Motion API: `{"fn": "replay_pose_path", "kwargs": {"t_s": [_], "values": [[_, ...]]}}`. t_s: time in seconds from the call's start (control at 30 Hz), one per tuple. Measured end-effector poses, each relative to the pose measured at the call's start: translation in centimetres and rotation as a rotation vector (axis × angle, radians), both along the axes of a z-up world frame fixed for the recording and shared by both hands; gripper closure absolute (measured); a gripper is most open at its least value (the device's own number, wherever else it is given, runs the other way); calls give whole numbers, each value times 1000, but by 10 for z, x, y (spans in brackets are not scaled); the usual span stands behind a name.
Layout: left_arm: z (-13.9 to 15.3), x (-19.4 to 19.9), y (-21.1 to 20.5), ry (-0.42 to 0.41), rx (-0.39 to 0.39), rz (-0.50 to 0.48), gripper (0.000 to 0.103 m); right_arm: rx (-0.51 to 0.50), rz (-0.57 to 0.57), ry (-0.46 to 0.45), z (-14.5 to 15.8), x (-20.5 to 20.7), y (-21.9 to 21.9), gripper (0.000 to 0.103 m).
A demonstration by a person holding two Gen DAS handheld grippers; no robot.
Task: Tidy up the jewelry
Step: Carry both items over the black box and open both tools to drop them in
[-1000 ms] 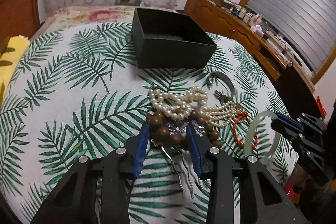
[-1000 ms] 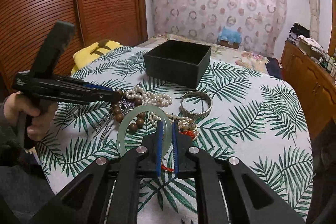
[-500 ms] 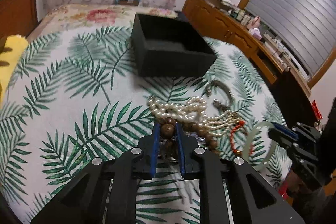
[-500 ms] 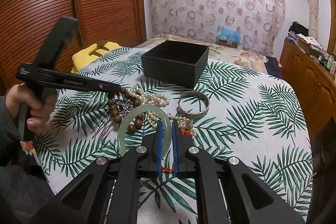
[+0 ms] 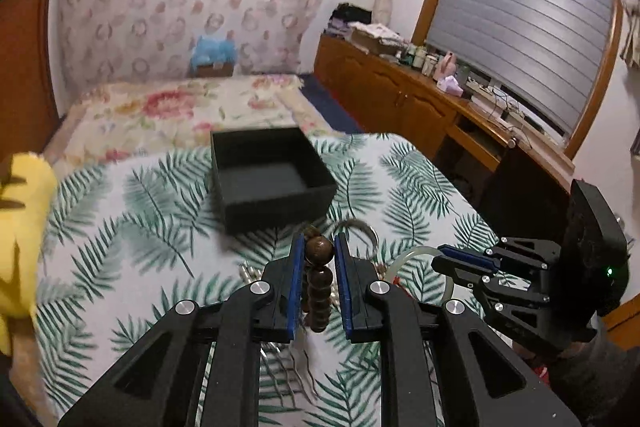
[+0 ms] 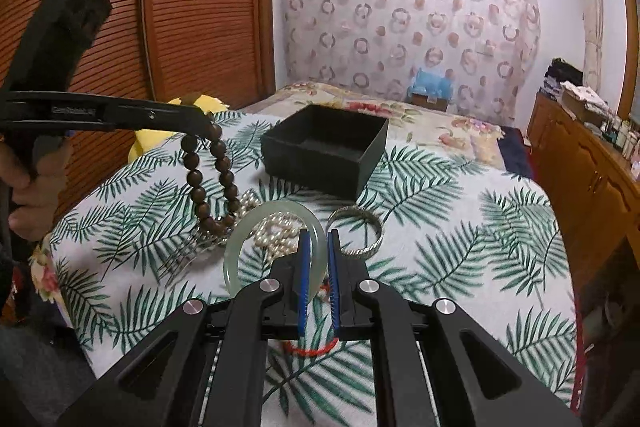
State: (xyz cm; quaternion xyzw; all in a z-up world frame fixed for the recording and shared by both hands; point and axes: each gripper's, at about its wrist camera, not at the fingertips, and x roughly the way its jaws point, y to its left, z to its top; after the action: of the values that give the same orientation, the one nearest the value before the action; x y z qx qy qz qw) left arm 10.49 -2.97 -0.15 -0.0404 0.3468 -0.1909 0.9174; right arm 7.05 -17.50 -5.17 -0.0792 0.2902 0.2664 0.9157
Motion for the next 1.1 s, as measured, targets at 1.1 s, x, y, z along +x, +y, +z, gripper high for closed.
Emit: {"fn": "replay_pose_path", "kwargs": {"t_s": [1.1], "values": [[21, 107, 6, -72, 94, 59, 89, 19, -40, 5, -7, 175, 46, 93]]}}
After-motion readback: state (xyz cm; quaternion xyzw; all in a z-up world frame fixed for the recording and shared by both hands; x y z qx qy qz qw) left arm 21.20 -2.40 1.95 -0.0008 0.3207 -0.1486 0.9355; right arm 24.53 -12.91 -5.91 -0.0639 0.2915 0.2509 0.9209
